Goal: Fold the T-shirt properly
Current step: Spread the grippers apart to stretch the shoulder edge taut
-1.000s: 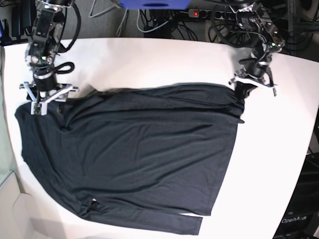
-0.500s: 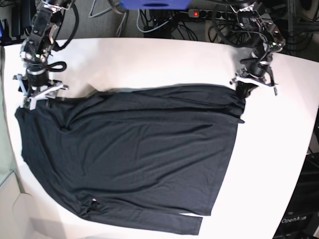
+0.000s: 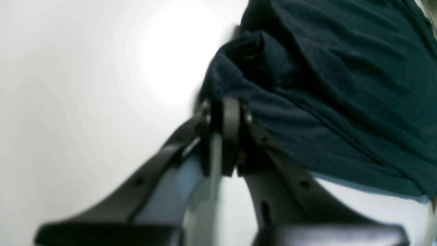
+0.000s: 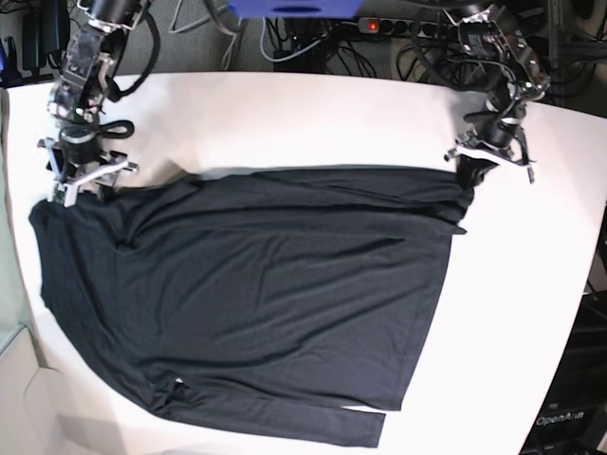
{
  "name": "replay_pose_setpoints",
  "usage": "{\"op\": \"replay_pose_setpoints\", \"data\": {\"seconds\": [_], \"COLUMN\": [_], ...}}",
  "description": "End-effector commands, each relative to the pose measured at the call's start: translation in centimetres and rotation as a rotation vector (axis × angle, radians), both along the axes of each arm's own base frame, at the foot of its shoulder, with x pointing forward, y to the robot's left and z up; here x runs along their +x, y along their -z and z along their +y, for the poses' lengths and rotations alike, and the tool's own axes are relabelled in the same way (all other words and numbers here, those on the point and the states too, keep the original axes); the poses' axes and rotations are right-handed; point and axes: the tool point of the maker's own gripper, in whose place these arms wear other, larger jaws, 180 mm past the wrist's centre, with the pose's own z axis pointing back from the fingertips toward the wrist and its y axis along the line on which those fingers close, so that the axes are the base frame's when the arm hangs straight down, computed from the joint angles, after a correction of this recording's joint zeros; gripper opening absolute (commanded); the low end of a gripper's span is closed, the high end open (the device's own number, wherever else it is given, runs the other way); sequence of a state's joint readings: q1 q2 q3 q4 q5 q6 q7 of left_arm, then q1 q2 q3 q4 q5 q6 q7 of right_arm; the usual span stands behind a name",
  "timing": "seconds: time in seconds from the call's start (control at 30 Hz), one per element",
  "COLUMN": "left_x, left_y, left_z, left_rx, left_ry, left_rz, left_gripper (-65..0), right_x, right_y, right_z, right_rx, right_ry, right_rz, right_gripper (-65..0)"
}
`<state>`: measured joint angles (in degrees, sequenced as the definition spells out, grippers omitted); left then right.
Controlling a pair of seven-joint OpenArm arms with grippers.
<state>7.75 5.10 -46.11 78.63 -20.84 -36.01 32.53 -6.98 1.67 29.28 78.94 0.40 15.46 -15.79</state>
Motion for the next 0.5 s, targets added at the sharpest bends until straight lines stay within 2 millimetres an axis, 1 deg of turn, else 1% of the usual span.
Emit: {"op": "replay_pose_setpoints", "data": {"seconds": [0.0, 0.1, 0.2, 0.27, 0.33, 0.37, 0.4, 0.47], "left_x": [0.5, 0.4, 0.4, 0.3, 0.3, 0.3, 0.2, 0.2], "left_y": [-0.9, -0.9, -0.9, -0.8, -0.8, -0.8, -0.7, -0.7], "left_z": [0.4, 0.4, 0.4, 0.4, 0.4, 0.4, 0.4, 0.4], "left_rx": [0.008, 0.008, 0.008, 0.01, 0.01, 0.01, 0.011, 0.012], "left_ry": [-0.006, -0.006, -0.006, -0.005, -0.005, -0.005, -0.004, -0.004], "left_rz": [-0.036, -0.034, -0.034, -0.031, -0.031, -0.031, -0.028, -0.027], "left_gripper": [-61.2, -61.2, -61.2, -61.2, -61.2, -61.2, -61.2, -61.2], "right_x": [0.6, 0.9, 2.0, 1.9, 2.9, 3.1, 3.2, 3.3], "right_y": [-0.7, -0.8, -1.5, -1.1, -1.4, -1.3, -1.3, -1.3], "right_z": [-0.3, -0.1, -0.2, -0.1, -0.1, -0.1, -0.1, -0.2], "right_rx": [-0.01, -0.007, -0.007, 0.0, 0.006, 0.01, 0.011, 0.011], "right_ry": [-0.007, -0.009, -0.008, -0.006, -0.008, -0.006, -0.006, -0.006], "right_rz": [-0.014, -0.017, -0.042, -0.034, -0.051, -0.052, -0.053, -0.054], "right_gripper": [-29.0, -29.0, -29.0, -29.2, -29.4, -29.6, -30.8, -37.2]}}
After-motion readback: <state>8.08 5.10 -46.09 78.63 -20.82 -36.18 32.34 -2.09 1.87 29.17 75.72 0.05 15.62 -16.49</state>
